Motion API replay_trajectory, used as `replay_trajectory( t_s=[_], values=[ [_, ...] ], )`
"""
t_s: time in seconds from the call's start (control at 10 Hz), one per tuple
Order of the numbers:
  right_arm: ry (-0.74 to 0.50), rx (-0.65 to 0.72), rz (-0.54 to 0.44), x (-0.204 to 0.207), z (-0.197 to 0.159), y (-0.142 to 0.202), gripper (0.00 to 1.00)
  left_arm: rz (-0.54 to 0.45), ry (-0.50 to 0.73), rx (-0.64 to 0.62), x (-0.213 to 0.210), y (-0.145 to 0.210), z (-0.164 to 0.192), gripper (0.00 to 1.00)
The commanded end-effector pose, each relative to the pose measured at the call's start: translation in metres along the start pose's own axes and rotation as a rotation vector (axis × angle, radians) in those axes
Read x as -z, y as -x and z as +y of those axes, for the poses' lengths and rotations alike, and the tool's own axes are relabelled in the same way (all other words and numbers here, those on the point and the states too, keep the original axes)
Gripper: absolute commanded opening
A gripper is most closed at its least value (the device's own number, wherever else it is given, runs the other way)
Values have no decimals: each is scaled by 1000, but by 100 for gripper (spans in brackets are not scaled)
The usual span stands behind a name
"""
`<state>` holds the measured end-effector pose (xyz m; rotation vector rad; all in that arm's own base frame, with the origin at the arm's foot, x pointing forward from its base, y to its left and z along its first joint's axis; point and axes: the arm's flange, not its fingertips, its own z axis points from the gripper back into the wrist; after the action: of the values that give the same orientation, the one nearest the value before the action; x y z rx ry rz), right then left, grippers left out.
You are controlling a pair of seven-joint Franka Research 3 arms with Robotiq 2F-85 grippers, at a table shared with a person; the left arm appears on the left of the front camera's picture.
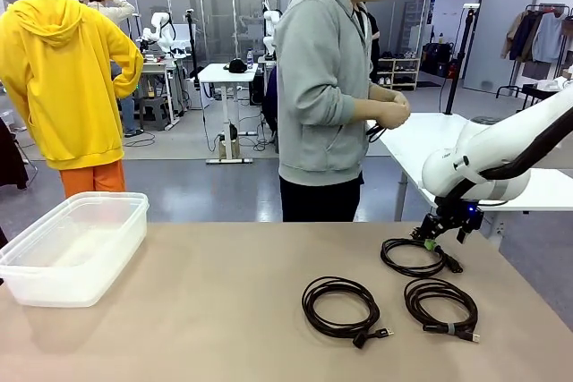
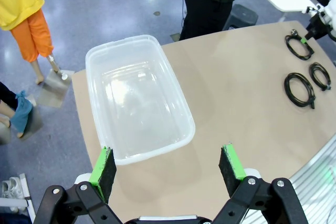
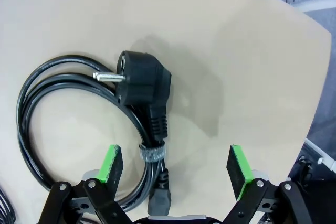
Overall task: Organize and store the cables.
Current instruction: Place the Power Cable into the Organizing box.
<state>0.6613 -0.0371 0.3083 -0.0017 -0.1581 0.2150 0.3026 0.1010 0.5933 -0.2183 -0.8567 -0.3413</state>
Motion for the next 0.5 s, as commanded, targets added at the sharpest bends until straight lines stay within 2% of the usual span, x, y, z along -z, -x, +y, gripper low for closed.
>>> replay_trajectory(
  t_s=[0.0, 0.1, 0.2, 0.3, 0.4],
  values=[
    [-2, 1, 25, 1, 0, -12, 100, -3, 5, 4, 0, -1, -1, 100],
    [-4, 3, 39, 5, 1, -13, 100, -3, 5, 4, 0, -1, -1, 100],
    [0, 31, 63, 10, 1, -16, 94, -3, 5, 4, 0, -1, -1, 100],
    [-2, 27, 68, 11, 3, -17, 81, -3, 5, 4, 0, -1, -1, 100],
    [-2, 29, 68, 12, 5, -19, 41, -3, 5, 4, 0, -1, -1, 100]
  ],
)
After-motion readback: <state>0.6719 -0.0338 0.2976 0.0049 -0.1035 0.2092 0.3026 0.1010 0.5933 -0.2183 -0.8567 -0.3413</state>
